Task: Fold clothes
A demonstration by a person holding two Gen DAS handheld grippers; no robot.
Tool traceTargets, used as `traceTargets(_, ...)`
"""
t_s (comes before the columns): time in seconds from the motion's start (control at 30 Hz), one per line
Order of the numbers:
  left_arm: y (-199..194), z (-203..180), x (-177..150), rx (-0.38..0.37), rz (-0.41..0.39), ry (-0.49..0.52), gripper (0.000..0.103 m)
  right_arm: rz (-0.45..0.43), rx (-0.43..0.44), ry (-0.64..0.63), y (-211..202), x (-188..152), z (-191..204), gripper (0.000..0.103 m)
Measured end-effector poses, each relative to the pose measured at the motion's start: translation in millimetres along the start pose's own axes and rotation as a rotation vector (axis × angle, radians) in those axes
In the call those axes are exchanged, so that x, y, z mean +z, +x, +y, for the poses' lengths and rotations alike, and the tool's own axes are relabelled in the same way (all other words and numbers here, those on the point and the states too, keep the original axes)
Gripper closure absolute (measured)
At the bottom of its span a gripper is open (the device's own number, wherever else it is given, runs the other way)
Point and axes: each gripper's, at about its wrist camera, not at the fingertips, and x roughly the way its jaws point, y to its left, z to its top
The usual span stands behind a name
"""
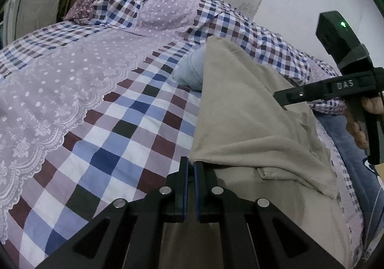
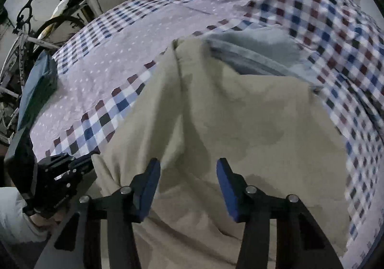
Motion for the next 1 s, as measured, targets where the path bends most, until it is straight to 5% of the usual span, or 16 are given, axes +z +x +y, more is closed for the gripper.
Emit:
traceTargets(0.07,1,0,0,0.005,0.001,0.001,0.1,0.0,-0.008,-0.013,7,3,4,0.056)
traceTargets(0.1,1,-1,0,0.008,0.001,0.002,0.1,-0.002,-0.051,-0.031,10,5,7,0.091)
traceTargets(0.13,2,-1,0,0.011,0.003,0.004,0.1,-0.004,-0.095,-0.049,12,8,9,0.102)
traceTargets(0.23,2,-2,-1,0.014,0.005,0.006,0.1,-0.078,-0.262,-0.032,1,16,6,0.103)
traceTargets(0.3,3,-1,-1,0.012,0.006,0.004,0.1,-0.102,-0.295,0.021,-10,18,-6,0.103)
traceTargets(0.43,2,0,-1,0.006,0.007,0.0,0.1,-0.07,-0.21,0.049,-20,2,-22,0.089)
traceTargets(0.5,1,1,-1,0.004,0.009,-0.002,0.1,-0.045,-0.162,0.052,-24,-9,-29,0.064)
traceTargets(0.53,1,1,-2,0.005,0.011,-0.003,0.1,-0.027,-0.145,0.048,-24,-16,-31,0.063)
traceTargets(0.93,1,0,-3,0.013,0.014,0.0,0.1,0.047,-0.041,-0.049,-13,-66,-26,0.066)
traceTargets(1.0,1,0,-3,0.014,0.013,-0.001,0.1,0.038,-0.105,-0.068,-10,-66,-23,0.101)
